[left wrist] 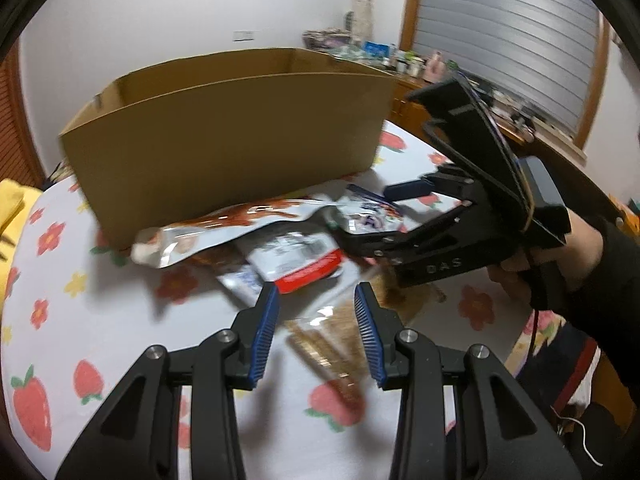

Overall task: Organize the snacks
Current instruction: 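Grasp the brown sesame cracker pack with the left tool while the right tool closes on the duck-neck pouch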

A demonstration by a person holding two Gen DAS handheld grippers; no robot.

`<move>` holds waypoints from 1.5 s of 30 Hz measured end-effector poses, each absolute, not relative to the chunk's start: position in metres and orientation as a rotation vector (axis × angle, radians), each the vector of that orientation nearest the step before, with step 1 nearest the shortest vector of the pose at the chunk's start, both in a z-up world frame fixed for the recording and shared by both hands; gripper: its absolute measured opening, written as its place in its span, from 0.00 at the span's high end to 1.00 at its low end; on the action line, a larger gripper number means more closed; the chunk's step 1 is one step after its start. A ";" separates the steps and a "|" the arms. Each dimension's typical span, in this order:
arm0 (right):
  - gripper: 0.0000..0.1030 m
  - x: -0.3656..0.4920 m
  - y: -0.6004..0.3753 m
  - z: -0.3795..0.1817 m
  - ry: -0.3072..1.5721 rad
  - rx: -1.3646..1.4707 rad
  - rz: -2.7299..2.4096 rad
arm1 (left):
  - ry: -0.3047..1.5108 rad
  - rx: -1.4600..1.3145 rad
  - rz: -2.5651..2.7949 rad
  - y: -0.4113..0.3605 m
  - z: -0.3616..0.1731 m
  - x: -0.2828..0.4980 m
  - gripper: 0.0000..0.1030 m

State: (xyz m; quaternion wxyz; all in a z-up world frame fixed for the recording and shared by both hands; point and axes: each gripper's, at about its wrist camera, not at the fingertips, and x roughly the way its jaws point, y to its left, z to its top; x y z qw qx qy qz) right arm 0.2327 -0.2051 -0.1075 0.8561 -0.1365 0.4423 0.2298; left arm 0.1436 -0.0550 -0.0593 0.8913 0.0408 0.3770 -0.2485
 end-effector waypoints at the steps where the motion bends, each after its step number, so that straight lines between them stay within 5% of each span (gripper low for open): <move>1: 0.18 0.232 -0.207 -0.107 0.931 -0.288 0.487 | 0.786 0.095 -0.528 -0.060 -0.060 0.144 0.62; 38: 0.17 0.213 -0.240 -0.107 0.887 -0.247 0.423 | 0.885 0.286 -0.700 -0.102 -0.081 0.146 0.37; 43: 0.17 0.212 -0.240 -0.108 0.883 -0.246 0.423 | 0.912 0.271 -0.676 -0.104 -0.089 0.151 0.40; 45: 0.17 0.212 -0.240 -0.108 0.881 -0.245 0.423 | 0.897 0.282 -0.662 -0.104 -0.089 0.150 0.50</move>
